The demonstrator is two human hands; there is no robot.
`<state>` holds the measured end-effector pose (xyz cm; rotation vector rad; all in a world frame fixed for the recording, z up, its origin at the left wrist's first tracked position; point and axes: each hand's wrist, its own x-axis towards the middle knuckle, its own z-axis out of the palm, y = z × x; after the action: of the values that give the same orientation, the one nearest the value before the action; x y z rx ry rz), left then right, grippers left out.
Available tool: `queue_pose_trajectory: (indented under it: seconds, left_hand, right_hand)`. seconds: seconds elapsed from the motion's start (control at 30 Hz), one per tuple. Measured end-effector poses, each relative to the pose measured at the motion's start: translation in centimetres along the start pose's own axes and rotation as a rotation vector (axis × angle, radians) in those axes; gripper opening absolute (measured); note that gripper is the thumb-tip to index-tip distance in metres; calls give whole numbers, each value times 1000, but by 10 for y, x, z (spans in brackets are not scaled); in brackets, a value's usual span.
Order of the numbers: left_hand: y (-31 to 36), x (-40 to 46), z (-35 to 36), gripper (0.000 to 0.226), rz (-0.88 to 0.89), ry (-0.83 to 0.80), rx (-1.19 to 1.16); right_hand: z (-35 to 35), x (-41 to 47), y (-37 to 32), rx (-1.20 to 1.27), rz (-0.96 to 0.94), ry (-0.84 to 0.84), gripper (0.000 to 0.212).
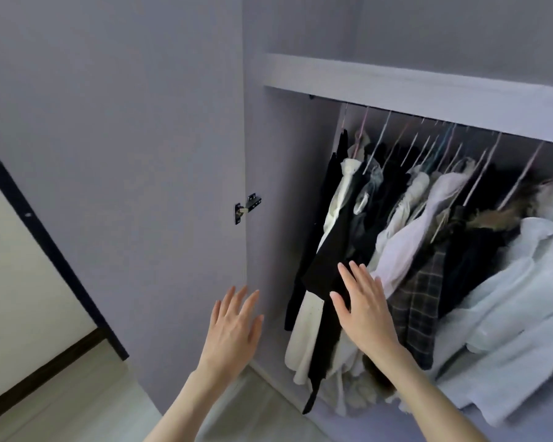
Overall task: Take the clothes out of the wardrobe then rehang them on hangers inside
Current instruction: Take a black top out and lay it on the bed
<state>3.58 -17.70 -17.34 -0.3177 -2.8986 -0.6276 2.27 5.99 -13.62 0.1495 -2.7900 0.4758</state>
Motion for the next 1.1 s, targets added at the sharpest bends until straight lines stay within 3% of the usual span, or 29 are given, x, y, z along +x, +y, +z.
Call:
queue_pose_trajectory:
  seconds: [0.1, 0.27, 0.43, 0.63, 0.97, 1.1]
  left_hand:
    - [8, 34, 4, 50, 60, 6, -40]
    - [25, 95, 14, 67, 81, 10, -155]
    - [43, 168, 24, 43, 84, 30, -229]
    - [78, 256, 24, 43, 67, 65, -317]
    - [119, 363, 30, 37, 67, 118, -309]
    - [124, 382, 29, 27, -16, 133, -311]
  right_hand:
    - [-3, 32, 12, -30, -29, 57, 53]
    - [-10, 104, 31, -147, -90, 138, 48]
    - [-11, 179, 48, -273, -156, 167, 40]
    - [-20, 250, 76, -406, -214, -9, 51]
    - [-1, 260, 104, -470, -214, 112, 55]
    - [-2, 256, 108, -442, -195, 102, 54]
